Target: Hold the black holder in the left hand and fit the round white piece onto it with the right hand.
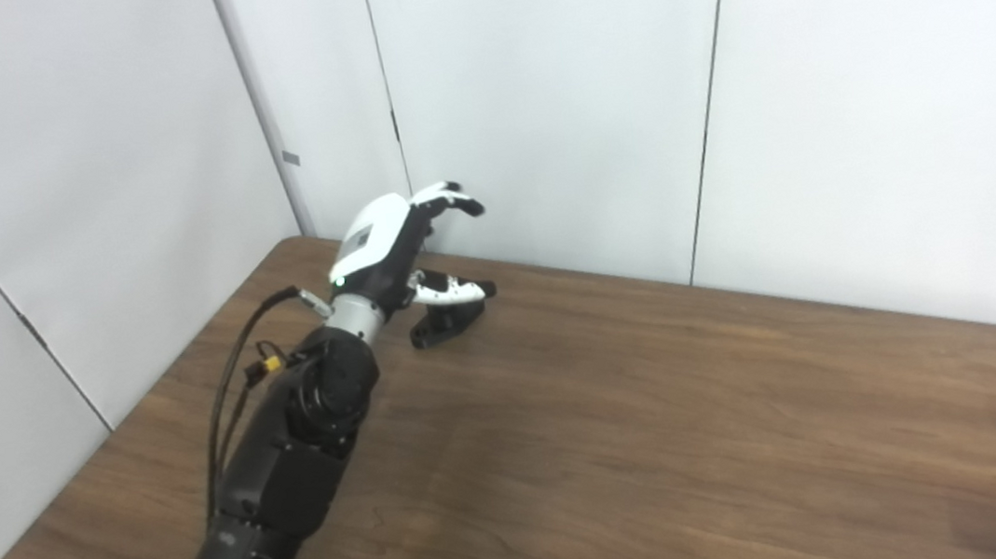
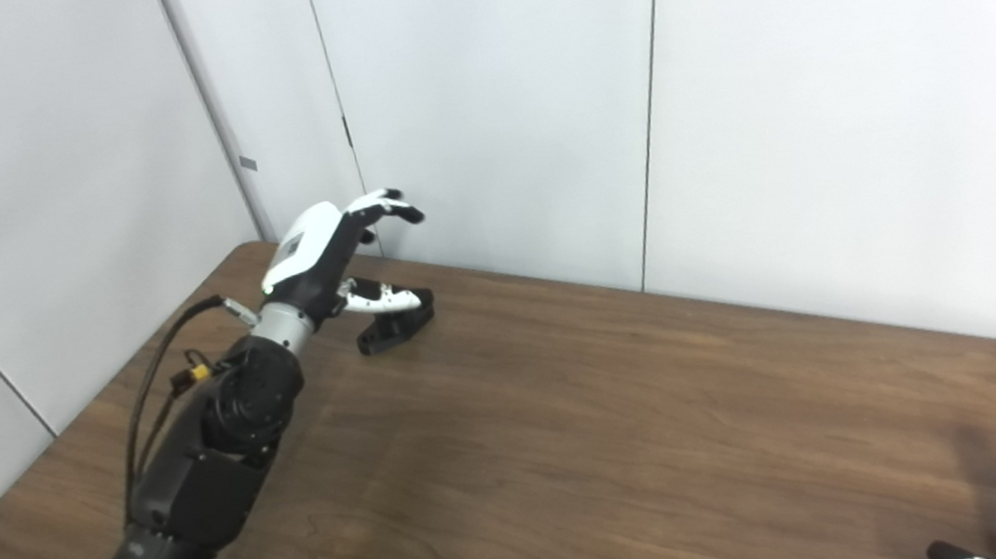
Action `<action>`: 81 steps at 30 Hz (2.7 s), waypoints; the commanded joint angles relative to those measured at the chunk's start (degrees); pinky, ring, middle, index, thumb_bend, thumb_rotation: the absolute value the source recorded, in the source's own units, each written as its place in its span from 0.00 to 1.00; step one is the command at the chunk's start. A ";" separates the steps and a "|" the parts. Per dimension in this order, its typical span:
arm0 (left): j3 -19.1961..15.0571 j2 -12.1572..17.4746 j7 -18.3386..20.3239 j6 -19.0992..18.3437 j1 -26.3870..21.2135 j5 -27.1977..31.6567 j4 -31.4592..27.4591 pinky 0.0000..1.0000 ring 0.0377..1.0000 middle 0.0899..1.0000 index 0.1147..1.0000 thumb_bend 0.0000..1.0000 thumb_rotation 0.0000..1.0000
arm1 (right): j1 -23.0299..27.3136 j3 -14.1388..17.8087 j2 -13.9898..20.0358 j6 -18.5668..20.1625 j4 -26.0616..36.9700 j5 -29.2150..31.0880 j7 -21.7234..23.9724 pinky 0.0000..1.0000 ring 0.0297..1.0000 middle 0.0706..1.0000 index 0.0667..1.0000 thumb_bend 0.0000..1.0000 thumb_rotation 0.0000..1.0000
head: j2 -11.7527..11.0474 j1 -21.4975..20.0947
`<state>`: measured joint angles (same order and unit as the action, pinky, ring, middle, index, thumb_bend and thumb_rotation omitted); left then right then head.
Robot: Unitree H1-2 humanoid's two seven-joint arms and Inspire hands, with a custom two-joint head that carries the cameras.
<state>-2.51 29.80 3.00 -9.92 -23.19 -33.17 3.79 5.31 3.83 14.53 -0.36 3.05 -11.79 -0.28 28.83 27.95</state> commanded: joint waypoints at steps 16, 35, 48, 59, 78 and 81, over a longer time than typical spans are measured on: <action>3.11 4.99 -0.12 -9.69 -4.02 -6.60 5.44 0.88 1.00 1.00 0.87 1.00 0.31 | 0.75 0.63 0.78 -1.59 2.21 0.93 0.14 0.65 0.74 0.92 0.87 0.66 0.11 | 0.50 0.11; 5.34 2.90 -0.77 -15.29 -4.98 -5.63 11.93 1.00 1.00 1.00 0.76 1.00 0.42 | 0.54 0.51 1.18 -1.53 2.47 0.30 0.23 0.65 0.74 0.93 0.87 0.67 0.15 | 1.12 -0.27; 6.64 -0.79 -10.24 -15.41 -4.06 -6.15 19.38 1.00 1.00 1.00 0.74 1.00 0.38 | 0.01 0.55 1.14 -0.30 3.45 0.29 0.60 0.66 0.74 0.93 0.87 0.67 0.16 | 1.72 -0.39; 3.56 -7.71 -23.58 -14.06 -2.16 -2.64 25.06 1.00 1.00 1.00 0.74 0.99 0.34 | -0.31 0.62 1.45 0.37 4.11 0.07 0.78 0.65 0.74 0.93 0.87 0.67 0.18 | 2.47 -0.52; 0.39 -10.28 -23.74 -4.45 -1.34 9.03 30.28 0.96 1.00 1.00 0.69 0.97 0.29 | -1.56 1.00 1.45 1.43 6.81 0.82 1.43 0.65 0.74 0.93 0.87 0.66 0.12 | 3.70 -1.71; 0.40 -10.36 -22.95 -2.16 -1.36 10.24 31.08 0.96 1.00 1.00 0.67 0.96 0.24 | -1.70 1.12 1.41 1.54 7.06 0.68 1.39 0.64 0.74 0.93 0.86 0.66 0.11 | 3.88 -1.75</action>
<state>-2.78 20.46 -23.90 -12.68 -24.52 -25.67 33.49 2.84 4.25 14.94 1.90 7.73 -11.56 1.15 32.70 26.28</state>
